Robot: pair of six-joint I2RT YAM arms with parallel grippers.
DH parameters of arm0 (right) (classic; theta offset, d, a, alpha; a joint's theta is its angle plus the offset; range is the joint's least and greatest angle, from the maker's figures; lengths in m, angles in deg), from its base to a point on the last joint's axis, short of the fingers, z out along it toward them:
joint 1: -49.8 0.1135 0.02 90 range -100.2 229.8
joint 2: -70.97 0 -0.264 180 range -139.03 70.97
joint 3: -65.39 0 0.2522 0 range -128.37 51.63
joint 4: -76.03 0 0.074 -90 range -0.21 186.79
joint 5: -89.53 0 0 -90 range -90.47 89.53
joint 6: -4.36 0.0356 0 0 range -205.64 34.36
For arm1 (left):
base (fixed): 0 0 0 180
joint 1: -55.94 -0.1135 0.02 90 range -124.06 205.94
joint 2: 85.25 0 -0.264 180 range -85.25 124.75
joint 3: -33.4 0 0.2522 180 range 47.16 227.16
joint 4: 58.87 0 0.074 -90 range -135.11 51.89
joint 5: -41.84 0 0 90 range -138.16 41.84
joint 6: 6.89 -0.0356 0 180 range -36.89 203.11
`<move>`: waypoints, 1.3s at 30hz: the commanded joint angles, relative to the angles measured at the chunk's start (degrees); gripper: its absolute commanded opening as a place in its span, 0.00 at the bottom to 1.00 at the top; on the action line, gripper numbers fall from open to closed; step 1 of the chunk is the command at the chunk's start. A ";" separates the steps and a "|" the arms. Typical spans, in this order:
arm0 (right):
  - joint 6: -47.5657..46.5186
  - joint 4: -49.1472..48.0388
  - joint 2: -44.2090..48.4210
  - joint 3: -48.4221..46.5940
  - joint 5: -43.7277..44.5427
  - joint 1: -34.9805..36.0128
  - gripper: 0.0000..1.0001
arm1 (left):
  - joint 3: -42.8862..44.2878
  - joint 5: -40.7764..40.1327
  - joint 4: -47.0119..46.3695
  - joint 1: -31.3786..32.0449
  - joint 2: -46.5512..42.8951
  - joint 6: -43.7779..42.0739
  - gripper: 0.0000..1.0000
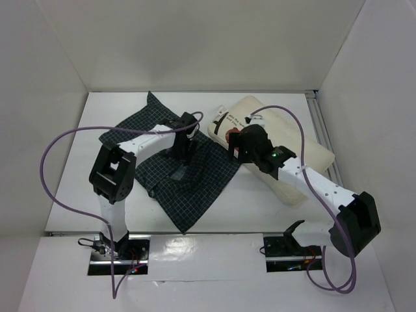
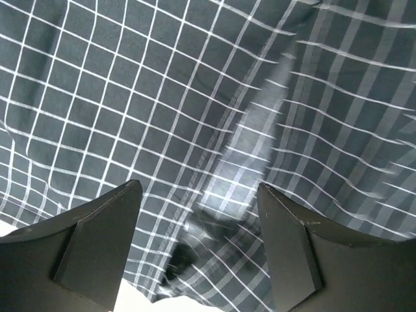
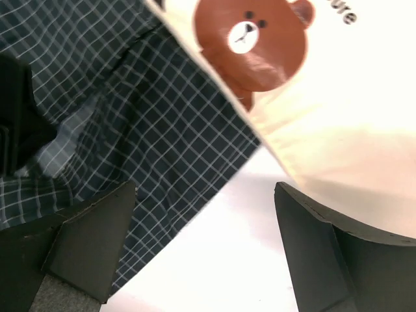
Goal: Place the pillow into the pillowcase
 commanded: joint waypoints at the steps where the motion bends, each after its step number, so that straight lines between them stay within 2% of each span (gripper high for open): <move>1: 0.33 0.62 1.49 1.36 -2.59 -2.50 0.94 | 1.16 -4.30 3.20 1.04 3.13 -3.09 0.84; 11: -0.20 0.62 2.02 1.36 -4.96 -6.28 0.94 | 0.11 -11.50 3.74 2.19 7.36 -0.64 0.75; 15: -0.20 0.62 2.54 1.89 -5.48 -6.81 0.94 | 1.24 -16.68 4.26 2.19 7.36 1.30 0.63; 16: -0.20 0.62 2.55 1.89 -5.49 -6.81 0.94 | 1.25 -18.43 4.87 2.19 7.36 1.30 0.53; 18: -0.20 0.62 2.55 1.89 -5.49 -7.33 0.94 | 2.47 -19.67 5.40 2.19 8.58 2.01 0.43; 19: -0.73 0.62 2.55 1.89 -5.49 -7.34 0.94 | 2.48 -19.68 5.41 2.19 8.59 2.70 0.31; 22: -1.26 0.62 2.55 0.58 -4.96 -7.34 0.94 | 3.53 -19.68 5.93 2.19 8.59 2.71 0.15; 23: -2.04 0.62 2.03 0.05 -4.96 -7.34 0.94 | 3.53 -19.16 5.93 2.19 8.59 2.71 0.04; 24: -2.05 1.14 1.41 -0.82 -3.74 -7.34 0.94 | 4.58 -19.15 6.54 2.19 8.59 3.23 0.00; 28: -4.59 1.15 -3.85 -8.45 0.30 -7.34 0.99 | 8.10 -13.54 8.22 1.66 5.34 3.24 0.00; 33: -7.58 -0.79 -20.80 -18.74 3.13 -7.34 0.99 | 12.93 -4.32 9.27 -0.27 1.91 4.29 0.00; 39: -5.76 -0.79 -40.13 -30.97 1.19 -9.79 0.99 | 14.70 -2.46 11.82 -2.55 1.91 6.92 0.00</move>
